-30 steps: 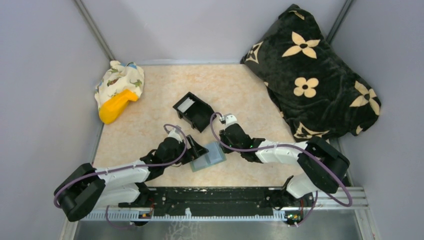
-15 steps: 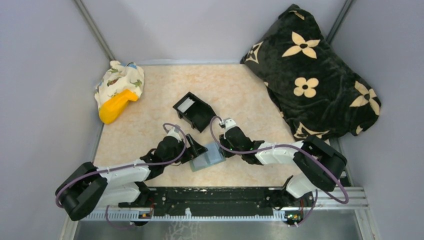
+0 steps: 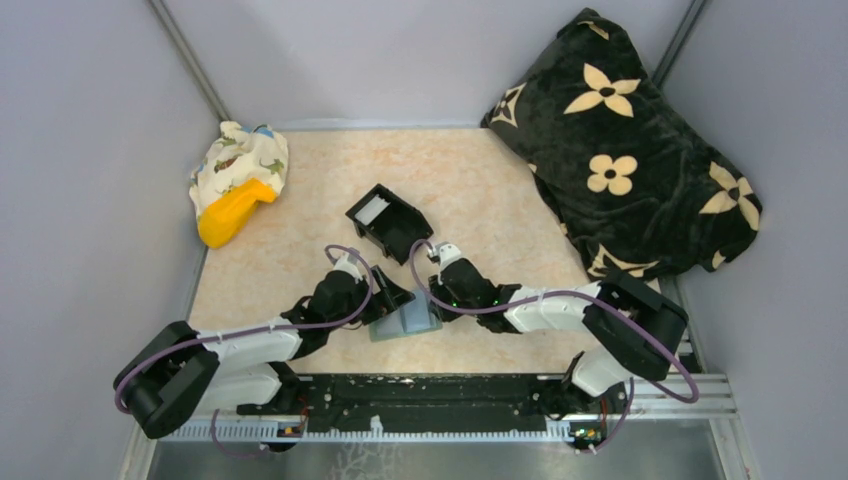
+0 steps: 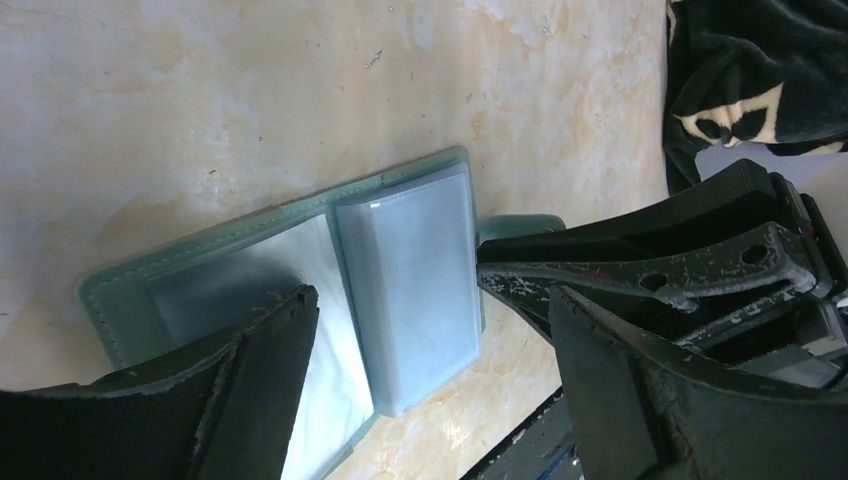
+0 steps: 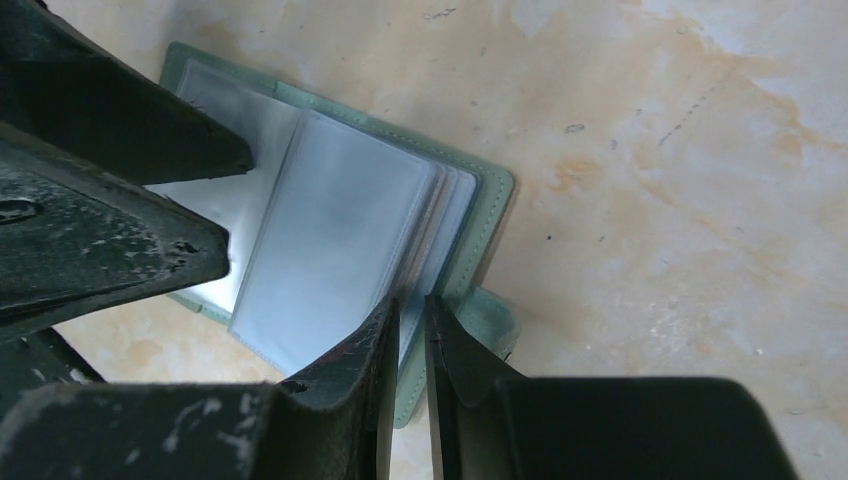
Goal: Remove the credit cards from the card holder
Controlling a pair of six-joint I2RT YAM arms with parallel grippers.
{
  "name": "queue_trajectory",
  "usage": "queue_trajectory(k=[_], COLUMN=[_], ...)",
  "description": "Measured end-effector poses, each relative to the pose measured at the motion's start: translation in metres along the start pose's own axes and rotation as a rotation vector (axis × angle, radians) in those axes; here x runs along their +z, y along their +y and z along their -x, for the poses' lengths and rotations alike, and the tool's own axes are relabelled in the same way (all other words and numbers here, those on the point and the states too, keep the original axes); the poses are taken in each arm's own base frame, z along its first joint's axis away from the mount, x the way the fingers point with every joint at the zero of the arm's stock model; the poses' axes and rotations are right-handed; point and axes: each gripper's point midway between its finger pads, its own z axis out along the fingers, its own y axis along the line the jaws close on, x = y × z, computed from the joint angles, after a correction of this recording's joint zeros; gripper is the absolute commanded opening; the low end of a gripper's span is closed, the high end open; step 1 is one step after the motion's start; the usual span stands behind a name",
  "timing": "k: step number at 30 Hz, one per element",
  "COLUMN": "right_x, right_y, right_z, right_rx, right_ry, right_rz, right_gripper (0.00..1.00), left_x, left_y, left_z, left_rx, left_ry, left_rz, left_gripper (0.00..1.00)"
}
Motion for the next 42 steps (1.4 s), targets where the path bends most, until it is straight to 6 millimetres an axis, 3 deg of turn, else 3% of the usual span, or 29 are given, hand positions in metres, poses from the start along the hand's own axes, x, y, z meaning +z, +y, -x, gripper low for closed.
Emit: queue_trajectory(k=[8, 20, 31, 42], right_x=[0.002, 0.007, 0.007, 0.013], right_y=[0.021, 0.029, 0.044, 0.054], right_z=[0.012, 0.006, 0.019, 0.018], right_rx=[-0.007, -0.016, -0.024, -0.037], right_ry=[-0.016, 0.014, -0.003, 0.018], right_rz=[0.055, 0.074, 0.112, 0.144], right_gripper=[0.17, 0.17, 0.17, 0.17], left_x=[0.000, -0.001, -0.001, -0.005], left_y=[0.002, 0.004, 0.004, 0.007], left_z=[0.000, 0.002, 0.003, 0.008], left_rx=[-0.002, -0.007, -0.004, 0.012], left_ry=[0.001, -0.004, -0.002, -0.020], left_rz=[0.005, 0.007, 0.003, 0.007], left_gripper=[0.91, 0.91, 0.91, 0.91])
